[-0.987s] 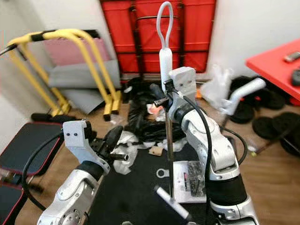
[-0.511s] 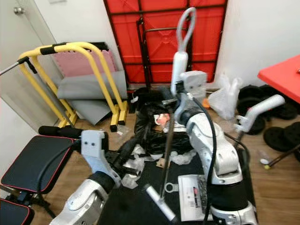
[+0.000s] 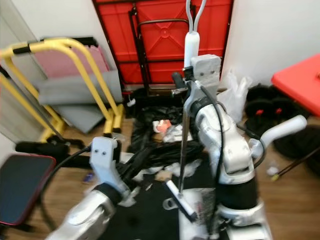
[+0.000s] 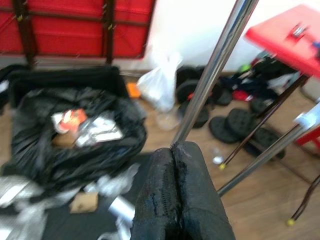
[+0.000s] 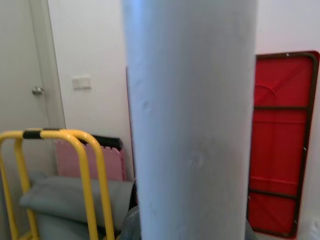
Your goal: Sweep floor
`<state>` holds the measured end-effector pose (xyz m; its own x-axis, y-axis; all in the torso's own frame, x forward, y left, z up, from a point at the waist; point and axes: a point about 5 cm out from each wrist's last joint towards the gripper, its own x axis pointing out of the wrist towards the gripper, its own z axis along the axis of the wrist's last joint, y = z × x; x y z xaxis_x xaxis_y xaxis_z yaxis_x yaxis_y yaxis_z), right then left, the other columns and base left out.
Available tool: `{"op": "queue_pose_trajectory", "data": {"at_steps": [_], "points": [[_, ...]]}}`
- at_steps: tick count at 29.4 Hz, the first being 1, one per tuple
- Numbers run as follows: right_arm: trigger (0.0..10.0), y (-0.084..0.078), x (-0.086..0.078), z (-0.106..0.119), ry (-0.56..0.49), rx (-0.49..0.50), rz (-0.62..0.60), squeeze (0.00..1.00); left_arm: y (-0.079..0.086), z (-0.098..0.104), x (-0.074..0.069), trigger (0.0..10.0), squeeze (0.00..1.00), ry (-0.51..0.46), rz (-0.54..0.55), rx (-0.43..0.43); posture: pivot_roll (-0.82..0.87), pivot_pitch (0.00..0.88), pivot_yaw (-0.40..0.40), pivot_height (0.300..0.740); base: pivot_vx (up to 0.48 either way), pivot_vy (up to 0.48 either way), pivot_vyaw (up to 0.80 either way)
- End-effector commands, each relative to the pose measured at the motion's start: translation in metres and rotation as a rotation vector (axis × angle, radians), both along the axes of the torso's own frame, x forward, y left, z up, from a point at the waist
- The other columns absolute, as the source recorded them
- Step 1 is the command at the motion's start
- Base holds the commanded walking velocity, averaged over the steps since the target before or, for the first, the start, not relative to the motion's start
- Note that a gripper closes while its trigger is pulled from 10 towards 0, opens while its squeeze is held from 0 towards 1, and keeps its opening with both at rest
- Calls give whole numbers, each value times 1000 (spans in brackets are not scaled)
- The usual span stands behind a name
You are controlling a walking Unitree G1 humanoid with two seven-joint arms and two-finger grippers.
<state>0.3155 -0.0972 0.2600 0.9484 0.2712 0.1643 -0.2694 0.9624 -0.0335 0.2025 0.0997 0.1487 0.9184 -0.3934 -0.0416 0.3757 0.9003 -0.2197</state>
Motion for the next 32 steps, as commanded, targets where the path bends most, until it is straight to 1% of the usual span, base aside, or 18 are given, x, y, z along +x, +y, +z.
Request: {"op": "queue_pose_trajectory", "data": {"at_steps": [1, 2, 3, 5, 6, 8, 9, 10, 12, 13, 14, 15, 16, 19, 22, 27, 30, 32], "points": [[10000, 2, -1, 5, -12, -8, -7, 0, -6, 1, -6, 10000, 0, -4, -103, -11, -148, 157, 33, 740, 0, 0, 0], [10000, 2, -1, 5, -12, -8, -7, 0, -6, 1, -6, 10000, 0, -4, -103, -11, -148, 157, 33, 740, 0, 0, 0], [10000, 2, 1, 5, -7, -34, -42, 0, -9, -1, -12, 10000, 0, 15, -157, -7, -147, 168, 36, 740, 0, 0, 0], [10000, 2, 1, 5, -7, -34, -42, 0, -9, -1, -12, 10000, 0, 15, -157, -7, -147, 168, 36, 740, 0, 0, 0], [10000, 2, 2, 5, -2, -41, -65, 0, -12, -2, -18, 10000, 0, 34, -208, -3, -148, 174, 36, 740, 0, 0, 0], [10000, 2, 2, 5, -2, -41, -65, 0, -12, -2, -18, 10000, 0, 34, -208, -3, -148, 174, 36, 740, 0, 0, 0], [10000, 1, 4, 8, -18, -21, -91, 0, -16, -5, -30, 10000, 0, 52, -305, 33, -147, 195, 40, 740, 0, 0, 0], [10000, 1, 4, 8, -18, -21, -91, 0, -16, -5, -30, 10000, 0, 52, -305, 33, -147, 195, 40, 740, 0, 0, 0], [10000, -10, 10, 25, -139, -31, -169, 0, -17, -5, -48, 10000, 0, 57, -429, 117, -144, 247, 41, 740, 0, 0, 0], [10000, -10, 10, 25, -139, -31, -169, 0, -17, -5, -48, 10000, 0, 57, -429, 117, -144, 247, 41, 740, 0, 0, 0], [10000, -14, 12, 34, -185, -19, -193, 0, -18, -4, -53, 10000, 0, 52, -455, 141, -145, 259, 41, 740, 0, 0, 0], [10000, -14, 12, 34, -185, -19, -193, 0, -18, -4, -53, 10000, 0, 52, -455, 141, -145, 259, 41, 740, 0, 0, 0], [10000, -18, 13, 43, -231, -23, -212, 0, -18, -3, -55, 10000, 0, 44, -463, 149, -148, 277, 42, 740, 0, 0, 0], [10000, -20, 15, 50, -244, -9, -208, 0, -20, -1, -58, 10000, 0, 36, -473, 153, -151, 298, 43, 740, 0, 0, 0], [10000, -19, 18, 54, -195, 122, -166, 0, -25, 3, -66, 10000, 0, 40, -511, 144, -148, 329, 41, 740, 0, 0, 0], [10000, -18, 18, 52, -185, 187, -187, 0, -27, 6, -70, 10000, 0, 39, -529, 143, -151, 353, 43, 740, 0, 0, 0], [10000, -19, 20, 48, -205, 268, -236, 0, -29, 8, -71, 10000, 0, 33, -533, 140, -141, 372, 38, 740, 0, 0, 0], [10000, -19, 21, 46, -206, 281, -245, 0, -30, 8, -71, 10000, 0, 31, -532, 139, -141, 372, 38, 740, 0, 0, 0]]}}
